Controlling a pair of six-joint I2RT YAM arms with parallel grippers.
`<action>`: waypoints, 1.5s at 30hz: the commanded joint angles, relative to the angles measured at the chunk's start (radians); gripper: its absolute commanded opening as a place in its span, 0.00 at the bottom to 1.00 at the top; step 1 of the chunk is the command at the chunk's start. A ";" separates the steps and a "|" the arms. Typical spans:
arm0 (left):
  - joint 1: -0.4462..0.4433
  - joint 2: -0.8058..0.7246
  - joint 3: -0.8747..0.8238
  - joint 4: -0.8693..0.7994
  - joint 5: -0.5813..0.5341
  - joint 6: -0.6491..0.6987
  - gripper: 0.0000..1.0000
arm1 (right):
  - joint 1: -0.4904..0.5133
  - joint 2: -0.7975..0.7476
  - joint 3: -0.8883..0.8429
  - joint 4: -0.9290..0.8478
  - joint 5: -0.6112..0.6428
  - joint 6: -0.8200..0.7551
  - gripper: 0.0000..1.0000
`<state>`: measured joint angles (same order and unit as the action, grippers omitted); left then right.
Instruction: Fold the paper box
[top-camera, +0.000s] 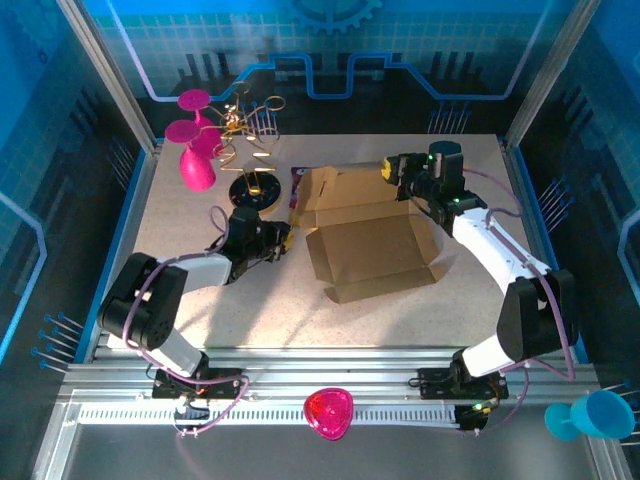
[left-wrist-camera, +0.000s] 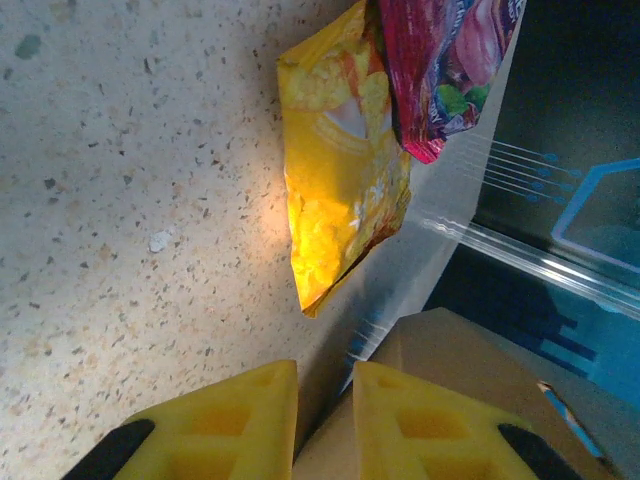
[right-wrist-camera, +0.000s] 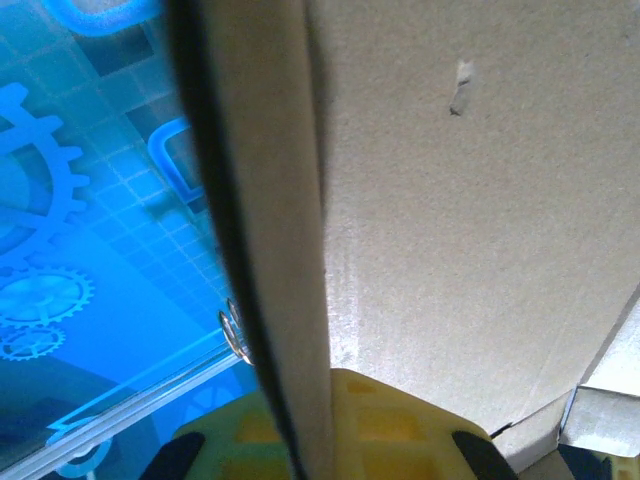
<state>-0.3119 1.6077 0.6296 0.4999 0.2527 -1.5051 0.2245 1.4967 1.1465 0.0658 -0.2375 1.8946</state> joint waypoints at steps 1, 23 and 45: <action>-0.013 0.029 -0.029 0.229 0.034 -0.050 0.22 | -0.022 0.027 0.010 0.027 -0.017 0.042 0.00; -0.125 0.186 -0.008 0.508 -0.057 -0.117 0.47 | -0.013 0.047 -0.010 0.045 -0.034 0.103 0.00; -0.156 0.084 0.204 -0.280 -0.072 0.236 0.27 | 0.025 0.014 -0.044 0.002 0.001 0.090 0.00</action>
<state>-0.4553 1.7309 0.7952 0.3824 0.1993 -1.3766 0.2352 1.5375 1.1217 0.0856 -0.2432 1.9816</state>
